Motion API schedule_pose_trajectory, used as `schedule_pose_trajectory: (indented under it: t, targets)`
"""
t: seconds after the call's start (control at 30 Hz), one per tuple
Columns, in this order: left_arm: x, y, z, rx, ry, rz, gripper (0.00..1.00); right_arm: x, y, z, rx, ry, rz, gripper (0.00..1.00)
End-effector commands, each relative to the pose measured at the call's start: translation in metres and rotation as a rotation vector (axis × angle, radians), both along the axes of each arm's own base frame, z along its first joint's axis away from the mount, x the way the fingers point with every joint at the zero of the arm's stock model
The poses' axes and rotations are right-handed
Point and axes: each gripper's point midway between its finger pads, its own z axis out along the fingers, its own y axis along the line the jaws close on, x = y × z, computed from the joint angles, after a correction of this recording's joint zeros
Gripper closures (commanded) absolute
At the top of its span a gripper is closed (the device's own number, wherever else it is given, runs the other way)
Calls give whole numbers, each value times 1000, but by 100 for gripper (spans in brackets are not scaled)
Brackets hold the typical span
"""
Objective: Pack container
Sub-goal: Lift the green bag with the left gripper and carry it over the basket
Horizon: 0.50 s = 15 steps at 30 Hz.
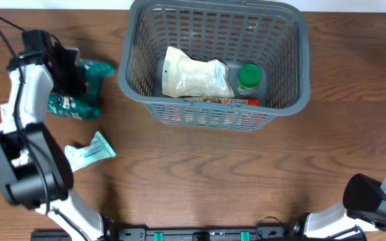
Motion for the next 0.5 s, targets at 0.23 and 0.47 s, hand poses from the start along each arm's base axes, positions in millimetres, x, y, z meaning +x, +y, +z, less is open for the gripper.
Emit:
schedule_pose_trajectory:
  t: [0.23,0.47]
  targets:
    - [-8,-11,187,29,-440,41,94,-3,-4,3,-3,-12,-25,1]
    - [-36,-63,288,-109,-694,-139,94,-3,-4,3,-3,-12,-25,1]
